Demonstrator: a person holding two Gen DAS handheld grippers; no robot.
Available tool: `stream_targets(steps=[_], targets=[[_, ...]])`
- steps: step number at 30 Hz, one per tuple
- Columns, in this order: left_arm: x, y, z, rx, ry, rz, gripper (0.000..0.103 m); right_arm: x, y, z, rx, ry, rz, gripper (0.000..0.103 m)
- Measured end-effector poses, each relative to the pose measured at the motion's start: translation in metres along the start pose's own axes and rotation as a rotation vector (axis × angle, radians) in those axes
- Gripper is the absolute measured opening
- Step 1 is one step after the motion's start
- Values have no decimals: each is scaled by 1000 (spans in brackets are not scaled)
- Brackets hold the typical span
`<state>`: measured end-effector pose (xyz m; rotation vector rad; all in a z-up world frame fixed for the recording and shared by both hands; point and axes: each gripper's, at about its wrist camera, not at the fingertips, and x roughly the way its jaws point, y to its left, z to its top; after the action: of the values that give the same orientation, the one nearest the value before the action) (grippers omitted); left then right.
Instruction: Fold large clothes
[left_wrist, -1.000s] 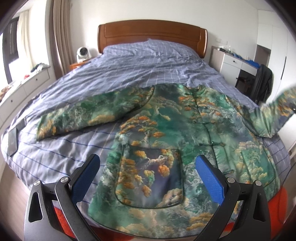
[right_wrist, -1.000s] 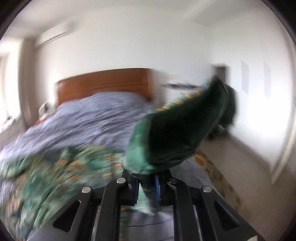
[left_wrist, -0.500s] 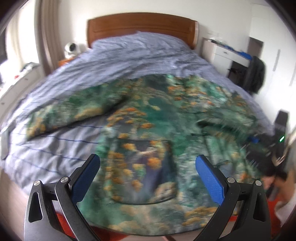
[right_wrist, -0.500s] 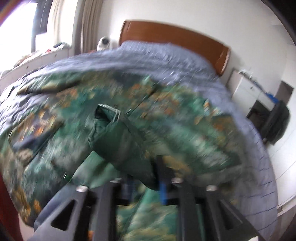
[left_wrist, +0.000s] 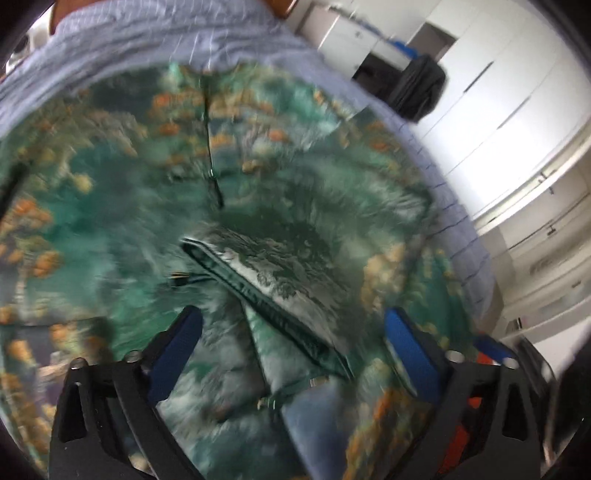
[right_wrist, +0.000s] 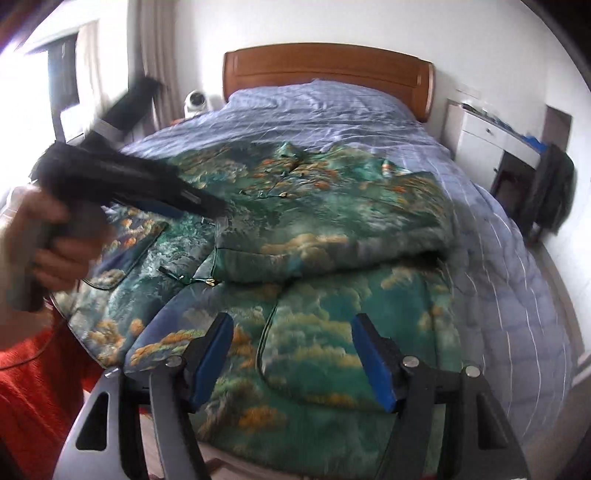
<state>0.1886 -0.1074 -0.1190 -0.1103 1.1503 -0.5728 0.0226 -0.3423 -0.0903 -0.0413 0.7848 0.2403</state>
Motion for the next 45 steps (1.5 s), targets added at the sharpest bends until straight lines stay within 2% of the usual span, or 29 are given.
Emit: stream_targets(steps=[1, 2, 4, 6, 8, 9, 12, 15, 19, 24, 29, 34, 37, 40, 45], targets=[[10, -2, 1, 1, 21, 14, 78, -3, 0, -3, 4, -4, 4, 68], [18, -3, 2, 3, 39, 23, 65, -5, -1, -6, 4, -7, 6, 68], [25, -6, 2, 6, 46, 60, 55, -6, -1, -8, 2, -8, 6, 68], [24, -10, 1, 16, 36, 95, 23, -5, -2, -8, 9, -9, 9, 68], [20, -14, 2, 16, 37, 94, 13, -5, -3, -6, 24, -18, 16, 68], [17, -15, 2, 17, 36, 91, 10, -4, -4, -5, 31, -23, 21, 68], [3, -18, 10, 39, 10, 89, 8, -5, -5, -3, 48, -36, 31, 68], [-17, -21, 25, 82, -48, 100, 8, -8, -16, 1, 70, -55, 43, 68], [-40, -8, 59, 120, -131, 163, 8, 2, -48, 17, 114, -33, 30, 68], [-38, 25, 95, 122, -177, 248, 8, 25, -92, 60, 130, -16, 9, 68], [-15, 60, 106, 94, -164, 301, 8, 78, -136, 120, 115, 5, -26, 68], [5, 82, 101, 44, -150, 293, 9, 157, -169, 170, 145, 73, -42, 68], [12, 90, 90, 24, -141, 298, 10, 209, -172, 173, 158, 143, -14, 68], [24, 98, 84, 1, -119, 300, 11, 256, -168, 154, 172, 284, -17, 68], [37, 103, 79, 1, -115, 309, 14, 269, -163, 155, 140, 331, -38, 68]])
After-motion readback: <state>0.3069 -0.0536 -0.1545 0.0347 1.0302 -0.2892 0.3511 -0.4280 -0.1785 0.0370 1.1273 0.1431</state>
